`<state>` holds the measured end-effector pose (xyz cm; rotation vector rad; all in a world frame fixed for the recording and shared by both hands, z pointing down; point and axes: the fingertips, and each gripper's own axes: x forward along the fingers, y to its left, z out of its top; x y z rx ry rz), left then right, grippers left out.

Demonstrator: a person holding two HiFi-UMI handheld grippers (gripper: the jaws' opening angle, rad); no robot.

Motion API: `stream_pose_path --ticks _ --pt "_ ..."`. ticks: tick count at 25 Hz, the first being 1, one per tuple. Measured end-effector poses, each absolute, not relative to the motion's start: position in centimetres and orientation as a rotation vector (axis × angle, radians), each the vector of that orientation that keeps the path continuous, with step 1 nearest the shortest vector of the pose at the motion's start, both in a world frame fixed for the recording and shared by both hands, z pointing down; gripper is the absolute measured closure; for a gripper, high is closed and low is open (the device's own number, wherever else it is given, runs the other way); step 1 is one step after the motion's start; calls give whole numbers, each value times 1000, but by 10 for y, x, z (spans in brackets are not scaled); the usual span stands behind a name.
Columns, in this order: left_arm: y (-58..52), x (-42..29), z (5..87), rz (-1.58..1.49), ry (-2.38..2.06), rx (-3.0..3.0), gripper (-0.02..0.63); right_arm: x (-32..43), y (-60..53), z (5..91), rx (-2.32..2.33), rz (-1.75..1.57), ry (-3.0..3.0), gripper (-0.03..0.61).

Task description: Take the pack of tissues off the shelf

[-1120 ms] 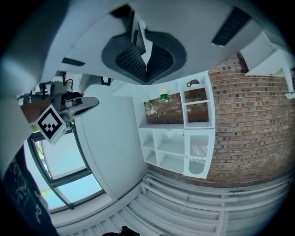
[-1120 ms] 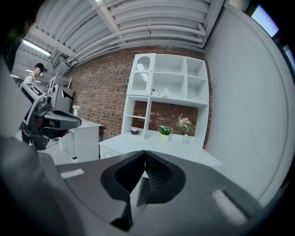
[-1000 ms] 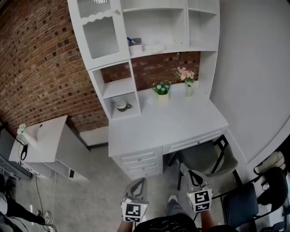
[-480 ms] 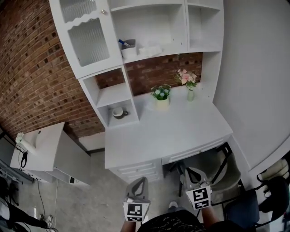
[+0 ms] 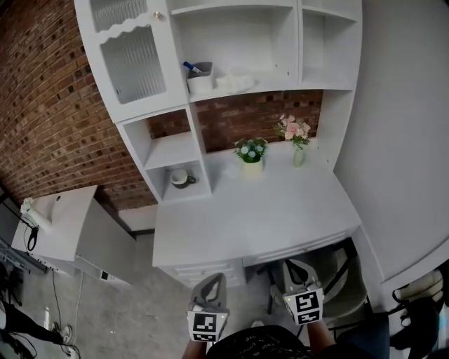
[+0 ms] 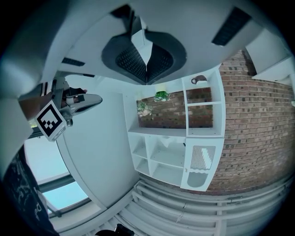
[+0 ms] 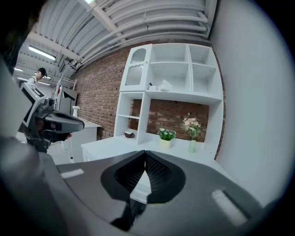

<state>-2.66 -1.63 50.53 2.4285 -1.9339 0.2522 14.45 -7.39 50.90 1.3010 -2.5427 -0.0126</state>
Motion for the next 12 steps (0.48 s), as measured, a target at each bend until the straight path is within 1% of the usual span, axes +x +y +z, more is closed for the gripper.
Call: stream_pose_path --ticks 12 --pt "-36 -10 515 247 -1950 2368 604 159 -95 524 1257 22 -2539 574"
